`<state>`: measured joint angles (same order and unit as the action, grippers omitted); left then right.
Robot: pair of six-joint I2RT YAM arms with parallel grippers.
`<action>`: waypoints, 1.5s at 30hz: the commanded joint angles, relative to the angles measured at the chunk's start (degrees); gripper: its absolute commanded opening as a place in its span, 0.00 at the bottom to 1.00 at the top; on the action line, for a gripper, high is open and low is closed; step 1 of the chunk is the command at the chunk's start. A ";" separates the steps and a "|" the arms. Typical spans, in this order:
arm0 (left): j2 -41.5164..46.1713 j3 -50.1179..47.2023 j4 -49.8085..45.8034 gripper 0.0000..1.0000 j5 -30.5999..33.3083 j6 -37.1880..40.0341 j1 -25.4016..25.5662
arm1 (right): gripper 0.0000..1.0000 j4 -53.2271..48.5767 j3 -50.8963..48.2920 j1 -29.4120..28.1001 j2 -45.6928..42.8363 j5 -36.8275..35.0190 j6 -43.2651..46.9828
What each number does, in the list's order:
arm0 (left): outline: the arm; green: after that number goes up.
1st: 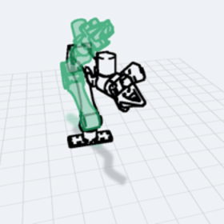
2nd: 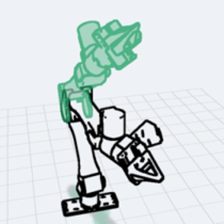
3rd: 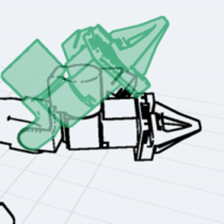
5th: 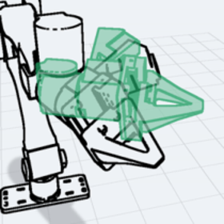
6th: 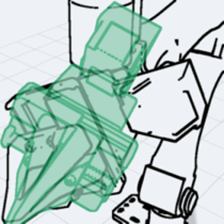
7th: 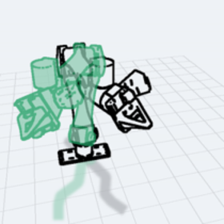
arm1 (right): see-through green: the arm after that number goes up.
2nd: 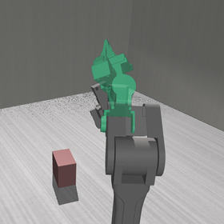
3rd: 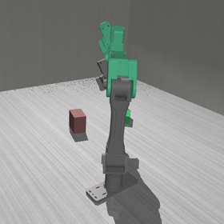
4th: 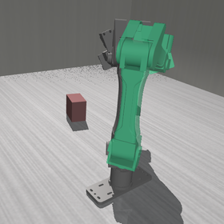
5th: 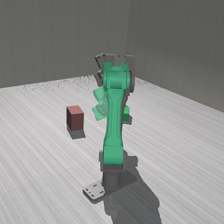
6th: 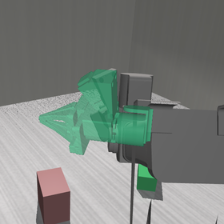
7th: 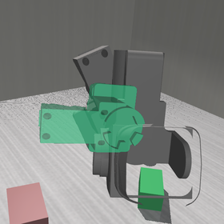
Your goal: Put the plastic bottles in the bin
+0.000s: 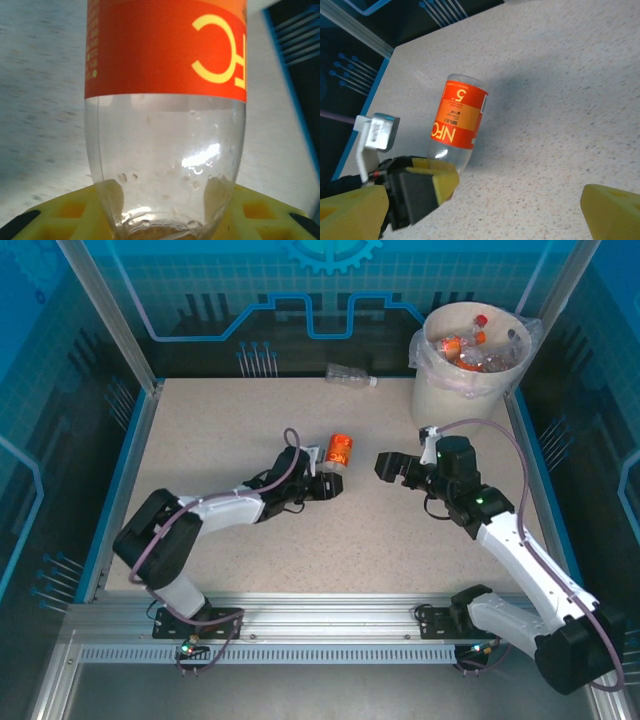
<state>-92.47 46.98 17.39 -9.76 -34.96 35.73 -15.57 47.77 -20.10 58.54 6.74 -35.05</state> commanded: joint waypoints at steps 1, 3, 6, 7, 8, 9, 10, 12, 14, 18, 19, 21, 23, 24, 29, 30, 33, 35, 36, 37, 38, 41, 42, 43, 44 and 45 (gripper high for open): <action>4.02 -5.52 13.53 0.37 -6.59 -3.90 0.33 | 1.00 2.57 2.32 1.47 2.24 10.13 -2.31; 5.47 -8.32 20.72 0.38 -10.20 -5.44 0.70 | 1.00 3.53 4.24 1.64 4.16 14.63 -3.00; 6.12 -10.53 28.81 0.39 -13.97 -7.57 1.08 | 1.00 3.58 6.95 1.55 7.85 20.42 -2.75; 5.95 -10.80 31.14 0.39 -15.13 -8.29 1.17 | 1.00 3.37 7.80 1.42 9.09 21.36 -2.66; 5.55 -10.93 33.21 0.39 -16.13 -9.11 1.18 | 1.00 3.21 8.38 1.25 10.02 21.63 -2.67; 5.17 -10.95 35.23 0.39 -17.10 -9.98 1.25 | 1.00 3.35 8.71 1.13 10.77 21.78 -2.74; 4.56 -10.95 37.74 0.39 -18.24 -11.12 1.27 | 1.00 3.53 9.04 0.88 11.64 21.95 -2.75; 2.88 -10.81 42.95 0.39 -20.04 -13.81 1.32 | 1.00 2.81 9.81 0.38 13.25 21.27 -2.95; 1.15 -10.55 47.53 0.39 -20.91 -16.57 1.39 | 1.00 2.94 10.34 -0.24 14.54 20.81 -3.21; -1.17 -9.60 49.98 0.39 -21.31 -18.08 2.19 | 1.00 6.58 10.48 -0.98 15.56 20.94 -4.59; -1.47 -9.32 49.78 0.39 -21.31 -18.05 2.44 | 1.00 7.51 10.62 -1.14 15.87 20.86 -4.91; -1.91 -8.71 49.00 0.40 -21.47 -17.80 2.84 | 1.00 8.89 11.09 -1.17 16.66 20.53 -5.64; -2.19 -8.23 48.54 0.40 -21.59 -17.68 3.14 | 1.00 9.51 11.73 -1.17 17.61 20.50 -6.28; -2.28 -8.22 48.63 0.40 -21.54 -17.64 3.25 | 1.00 9.57 11.98 -1.17 17.95 20.65 -6.47; -1.93 -8.22 48.46 0.40 -21.51 -17.50 3.34 | 0.85 10.12 11.98 -1.13 18.63 20.82 -7.23; -1.85 -8.30 48.40 0.40 -21.51 -17.49 3.39 | 0.82 10.19 11.80 -1.17 18.60 20.85 -7.33; -1.69 -8.66 48.10 0.40 -20.86 -17.12 3.34 | 0.74 10.21 11.38 -1.32 17.74 20.67 -6.85; -1.66 -8.75 48.17 0.40 -20.72 -17.12 3.39 | 0.70 9.35 11.23 -1.36 17.04 20.27 -5.97; -1.67 -8.75 48.12 0.40 -20.73 -17.10 3.39 | 0.68 8.96 11.20 -1.43 16.74 19.96 -5.48; -1.71 -8.72 48.09 0.40 -20.64 -17.10 3.39 | 0.65 8.54 11.21 -1.44 16.40 19.80 -5.09; -1.78 -8.62 48.09 0.41 -20.53 -17.07 3.38 | 0.63 8.29 11.01 -1.44 15.96 19.50 -4.70; -1.93 -8.23 47.80 0.45 -20.48 -17.26 3.38 | 0.56 8.01 10.55 -1.44 14.82 18.54 -4.15; -1.93 -8.01 47.40 0.49 -20.28 -17.41 3.36 | 0.55 8.01 10.51 -1.36 14.52 18.12 -4.02; -1.80 -7.81 46.53 0.56 -19.99 -17.43 3.39 | 0.54 8.01 10.58 -1.26 14.13 17.55 -3.77; -1.44 -7.57 45.40 0.61 -19.57 -17.30 3.37 | 0.52 7.93 10.72 -0.99 13.80 16.90 -3.33; -0.87 -7.53 44.50 0.66 -19.05 -16.87 3.38 | 0.50 7.77 11.18 -0.69 13.56 16.17 -2.79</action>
<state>-94.54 38.09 62.96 -29.67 -52.71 38.87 -7.55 58.50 -20.73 74.46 24.62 -40.21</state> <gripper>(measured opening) 0.634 0.583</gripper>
